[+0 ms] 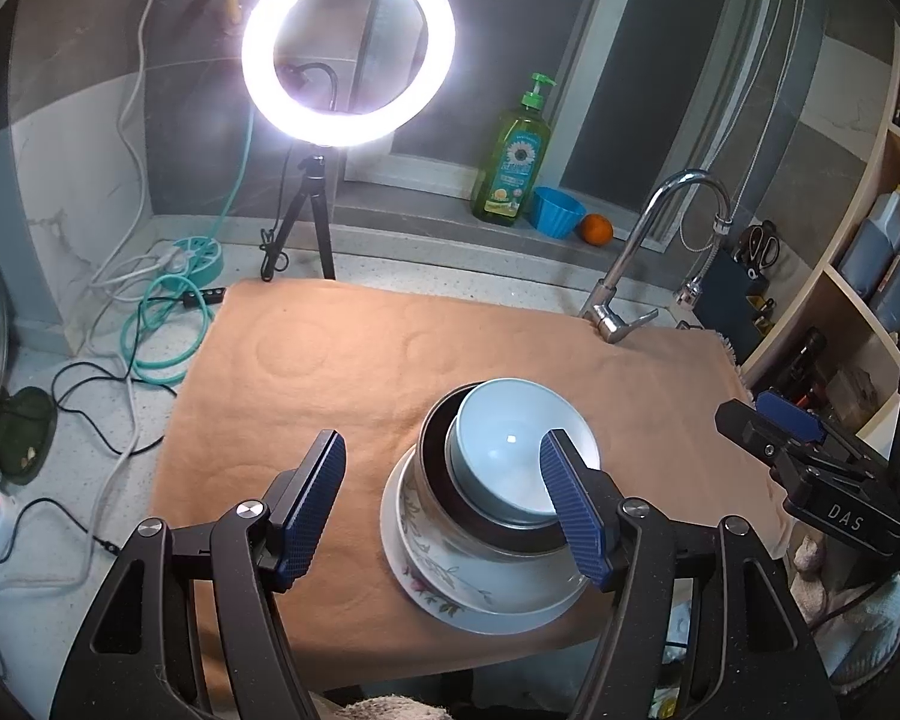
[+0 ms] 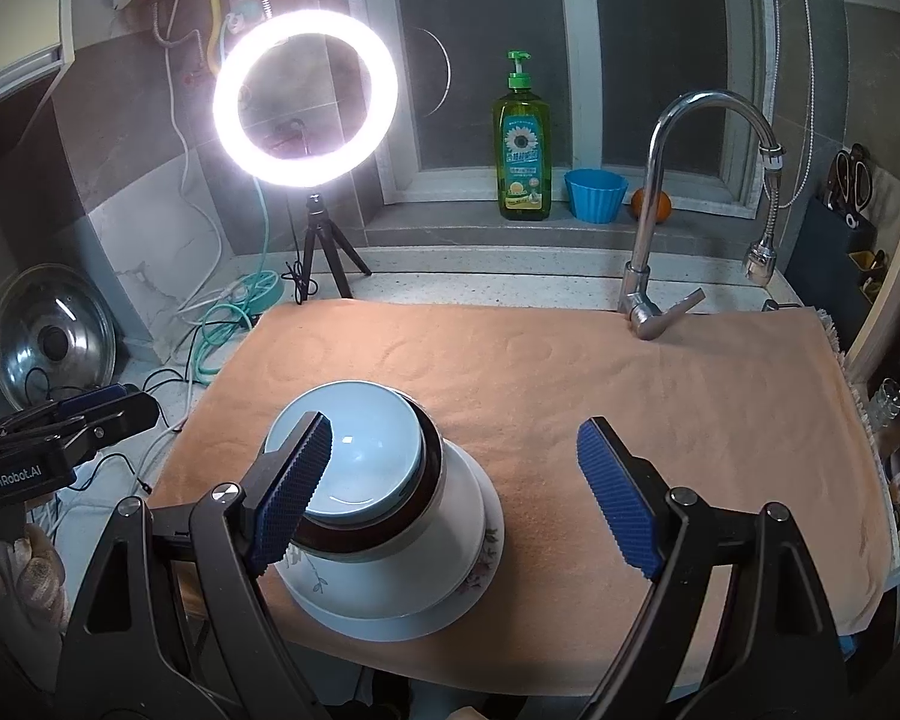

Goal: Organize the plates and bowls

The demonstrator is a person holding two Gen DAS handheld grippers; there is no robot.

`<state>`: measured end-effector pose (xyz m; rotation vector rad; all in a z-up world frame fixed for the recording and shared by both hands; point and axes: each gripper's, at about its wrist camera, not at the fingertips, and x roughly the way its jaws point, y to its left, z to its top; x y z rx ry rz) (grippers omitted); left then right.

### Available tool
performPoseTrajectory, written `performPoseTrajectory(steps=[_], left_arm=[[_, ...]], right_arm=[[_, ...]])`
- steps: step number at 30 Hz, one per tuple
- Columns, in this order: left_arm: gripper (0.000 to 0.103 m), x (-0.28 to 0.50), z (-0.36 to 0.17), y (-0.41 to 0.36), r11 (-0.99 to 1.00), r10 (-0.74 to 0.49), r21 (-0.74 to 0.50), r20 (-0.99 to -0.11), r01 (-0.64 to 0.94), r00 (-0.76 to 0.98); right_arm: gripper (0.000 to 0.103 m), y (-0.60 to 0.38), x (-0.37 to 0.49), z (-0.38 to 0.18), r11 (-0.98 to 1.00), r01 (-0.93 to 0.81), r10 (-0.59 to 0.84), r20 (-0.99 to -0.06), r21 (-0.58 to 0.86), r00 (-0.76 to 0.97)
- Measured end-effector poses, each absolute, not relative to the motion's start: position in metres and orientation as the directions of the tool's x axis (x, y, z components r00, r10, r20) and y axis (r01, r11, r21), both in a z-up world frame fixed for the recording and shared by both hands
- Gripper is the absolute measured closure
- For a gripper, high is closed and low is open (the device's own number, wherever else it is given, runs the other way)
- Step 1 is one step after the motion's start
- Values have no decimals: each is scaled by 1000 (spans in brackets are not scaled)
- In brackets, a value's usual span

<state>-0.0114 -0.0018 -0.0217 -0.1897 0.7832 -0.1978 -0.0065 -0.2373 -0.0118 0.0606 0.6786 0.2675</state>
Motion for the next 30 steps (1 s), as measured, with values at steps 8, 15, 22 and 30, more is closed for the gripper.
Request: performPoseTrajectory(steps=[8,15,22,30], left_arm=[[36,-11,-21,-2,964,-248,-242,-677,108,693],[36,-10,-20,-3,964,-248,-242,-678,107,693],[36,-8,-19,-5,964,-249,-240,-676,113,693],[36,-5,-19,-8,964,-251,-237,-679,117,690]], right_arm=[[17,-235,-1,-11,962,-232,270,-616,143,740],[17,-234,0,-12,961,-235,273,-619,144,736],[17,-234,0,-12,961,-235,274,-619,146,736],[17,-234,3,-15,960,-239,279,-622,149,731]])
